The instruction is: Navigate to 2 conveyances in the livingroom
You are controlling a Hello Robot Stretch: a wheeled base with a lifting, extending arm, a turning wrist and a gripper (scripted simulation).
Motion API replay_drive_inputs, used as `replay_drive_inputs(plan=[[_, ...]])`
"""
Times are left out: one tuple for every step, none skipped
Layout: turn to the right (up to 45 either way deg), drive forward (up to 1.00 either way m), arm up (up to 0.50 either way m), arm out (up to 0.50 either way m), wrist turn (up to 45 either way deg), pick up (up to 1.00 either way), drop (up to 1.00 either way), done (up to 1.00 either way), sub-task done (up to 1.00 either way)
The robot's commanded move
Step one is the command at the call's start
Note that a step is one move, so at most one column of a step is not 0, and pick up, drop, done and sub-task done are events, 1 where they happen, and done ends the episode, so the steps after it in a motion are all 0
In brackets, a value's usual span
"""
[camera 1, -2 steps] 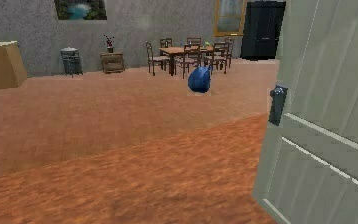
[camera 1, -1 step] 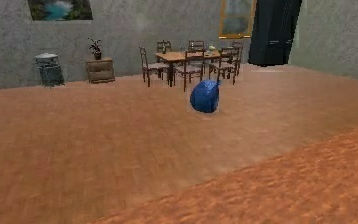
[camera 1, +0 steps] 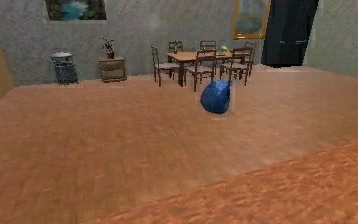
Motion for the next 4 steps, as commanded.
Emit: replay_drive_inputs(plan=[[0.0, 0.35, 0.0, 0.0, 0.0, 0.0, 0.0, 0.0, 0.0], [21.0, 0.0, 0.0, 0.0, 0.0, 0.0, 0.0, 0.0, 0.0], [0.0, 0.45, 0.0, 0.0, 0.0, 0.0, 0.0, 0.0, 0.0], [45.0, 0.0, 0.0, 0.0, 0.0, 0.0, 0.0, 0.0, 0.0]])
